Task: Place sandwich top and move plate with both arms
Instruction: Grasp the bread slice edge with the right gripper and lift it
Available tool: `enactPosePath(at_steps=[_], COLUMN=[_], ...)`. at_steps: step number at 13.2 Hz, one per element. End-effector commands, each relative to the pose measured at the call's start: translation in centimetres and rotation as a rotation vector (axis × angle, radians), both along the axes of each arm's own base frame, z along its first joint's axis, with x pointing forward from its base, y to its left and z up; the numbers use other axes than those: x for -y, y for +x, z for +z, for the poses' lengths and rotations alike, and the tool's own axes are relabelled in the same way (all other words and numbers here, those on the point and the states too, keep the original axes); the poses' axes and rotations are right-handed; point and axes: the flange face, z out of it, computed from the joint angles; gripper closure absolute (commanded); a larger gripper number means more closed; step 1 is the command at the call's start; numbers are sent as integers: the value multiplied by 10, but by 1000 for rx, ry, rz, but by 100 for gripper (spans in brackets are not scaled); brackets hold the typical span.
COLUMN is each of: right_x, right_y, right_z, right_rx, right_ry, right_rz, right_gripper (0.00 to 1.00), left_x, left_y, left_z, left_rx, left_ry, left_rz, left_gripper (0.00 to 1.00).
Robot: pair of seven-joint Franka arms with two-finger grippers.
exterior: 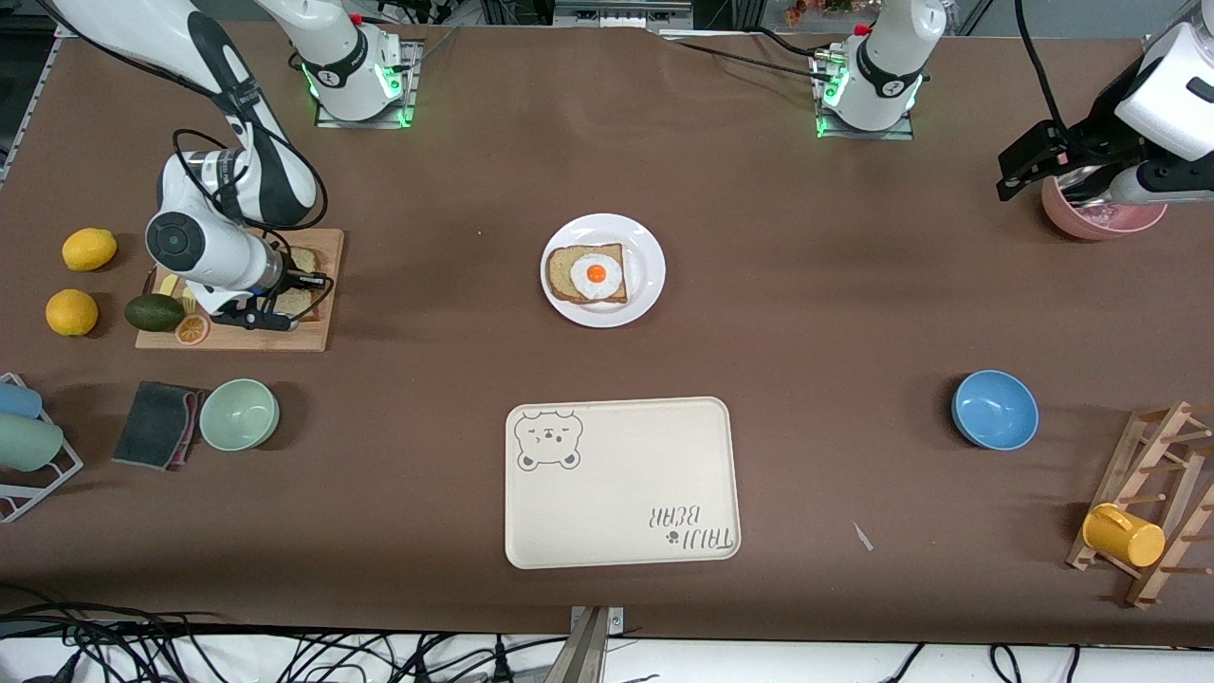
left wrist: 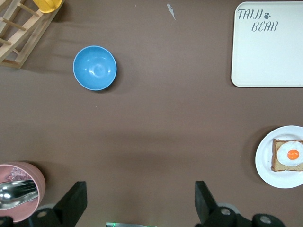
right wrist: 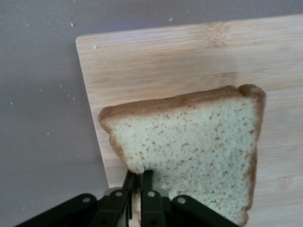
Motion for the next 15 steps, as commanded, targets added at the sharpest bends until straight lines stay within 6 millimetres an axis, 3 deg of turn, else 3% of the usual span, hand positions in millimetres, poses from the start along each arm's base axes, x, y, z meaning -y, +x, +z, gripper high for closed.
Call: enactPosePath(at_steps=[1, 4, 7, 11, 12, 14, 15], right_x=[-16, -15, -17, -31, -41, -62, -88], right_y=[-2, 1, 13, 47, 55, 58, 59], right_z=[-6, 1, 25, 76, 90, 95, 102], right_rx=[3, 15, 1, -62, -74, -75, -61], right_ry=[-4, -11, -32, -55, -53, -69, -72], right_rz=[5, 31, 42, 42, 40, -17, -26], right_gripper=[100, 100, 100, 100, 100, 100, 100], left_x=[0, 1, 1, 1, 1, 1, 1], left_y=[-2, -2, -2, -2, -2, -2, -2], left_z=[6, 5, 5, 5, 5, 4, 4], left_rx=[1, 0, 0, 0, 0, -3, -3], left_ry=[27, 27, 27, 27, 27, 28, 28], left_rz=[-3, -6, -5, -5, -5, -5, -5], left_gripper=[0, 0, 0, 0, 0, 0, 0])
